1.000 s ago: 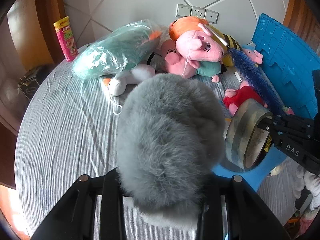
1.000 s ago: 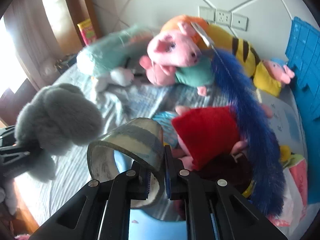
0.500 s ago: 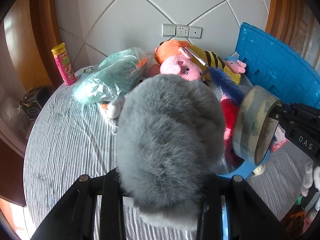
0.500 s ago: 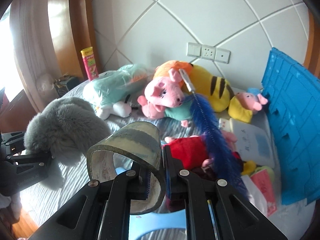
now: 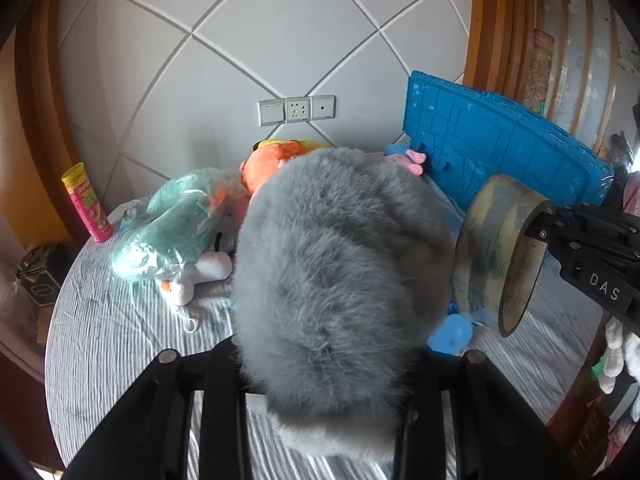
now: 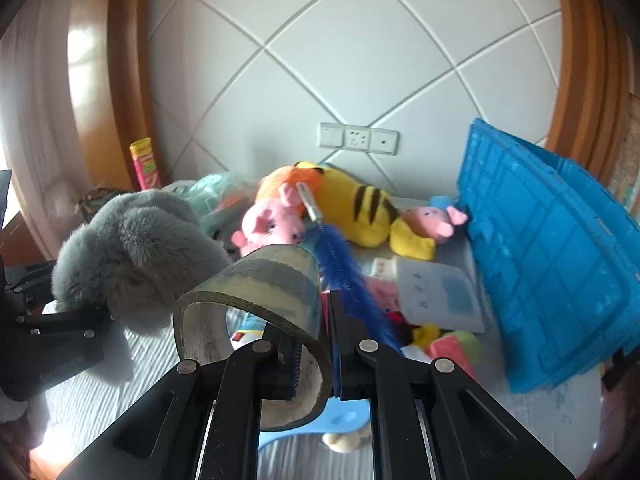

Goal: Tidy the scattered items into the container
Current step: 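Carry the grey plush and tape roll toward the blue crate with both grippers, then lower the grey plush and tape roll into the blue crate with both grippers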

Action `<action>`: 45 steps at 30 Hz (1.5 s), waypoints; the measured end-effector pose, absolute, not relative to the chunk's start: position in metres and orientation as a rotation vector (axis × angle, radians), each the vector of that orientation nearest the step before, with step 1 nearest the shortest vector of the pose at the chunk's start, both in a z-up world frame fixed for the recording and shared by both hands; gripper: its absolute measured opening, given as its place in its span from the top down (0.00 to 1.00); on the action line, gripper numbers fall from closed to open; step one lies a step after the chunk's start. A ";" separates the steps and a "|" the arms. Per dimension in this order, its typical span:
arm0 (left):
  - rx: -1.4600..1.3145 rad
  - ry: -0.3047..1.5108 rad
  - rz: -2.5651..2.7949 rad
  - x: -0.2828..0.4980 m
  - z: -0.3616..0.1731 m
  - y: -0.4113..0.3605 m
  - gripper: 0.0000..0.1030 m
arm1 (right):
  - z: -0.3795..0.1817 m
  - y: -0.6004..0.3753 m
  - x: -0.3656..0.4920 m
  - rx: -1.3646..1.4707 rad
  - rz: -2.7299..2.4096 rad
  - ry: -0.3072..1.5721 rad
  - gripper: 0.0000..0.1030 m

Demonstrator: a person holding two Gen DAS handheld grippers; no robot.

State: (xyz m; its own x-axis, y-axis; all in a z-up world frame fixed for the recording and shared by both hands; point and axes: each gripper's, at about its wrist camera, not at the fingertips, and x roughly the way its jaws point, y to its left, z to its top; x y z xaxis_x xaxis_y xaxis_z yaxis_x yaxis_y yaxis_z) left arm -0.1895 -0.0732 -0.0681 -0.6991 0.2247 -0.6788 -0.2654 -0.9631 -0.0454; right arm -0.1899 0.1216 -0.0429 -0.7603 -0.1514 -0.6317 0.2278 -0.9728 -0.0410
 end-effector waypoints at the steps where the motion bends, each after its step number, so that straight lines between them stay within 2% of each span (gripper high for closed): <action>1: -1.047 0.086 2.665 -0.189 -0.064 -0.068 0.70 | -0.039 0.127 -0.188 0.978 -2.778 0.166 0.89; 11: -0.977 0.114 2.627 -0.182 -0.036 -0.011 0.69 | -0.009 0.194 -0.171 0.970 -2.853 0.125 0.89; 27: -0.960 0.055 2.662 -0.162 0.001 0.114 0.70 | 0.019 0.319 -0.154 0.925 -2.811 0.145 0.89; 45: -0.937 0.101 2.680 -0.187 0.029 0.203 0.69 | 0.043 0.401 -0.175 0.850 -2.806 0.079 0.89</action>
State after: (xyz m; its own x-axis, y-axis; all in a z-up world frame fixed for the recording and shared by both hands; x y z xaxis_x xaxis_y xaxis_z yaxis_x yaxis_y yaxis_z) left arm -0.1867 0.2026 0.0293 -0.7424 0.2562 -0.6190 -0.3018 -0.9528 -0.0323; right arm -0.1746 0.4013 0.0429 -0.8122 -0.1823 -0.5541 0.2131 -0.9770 0.0091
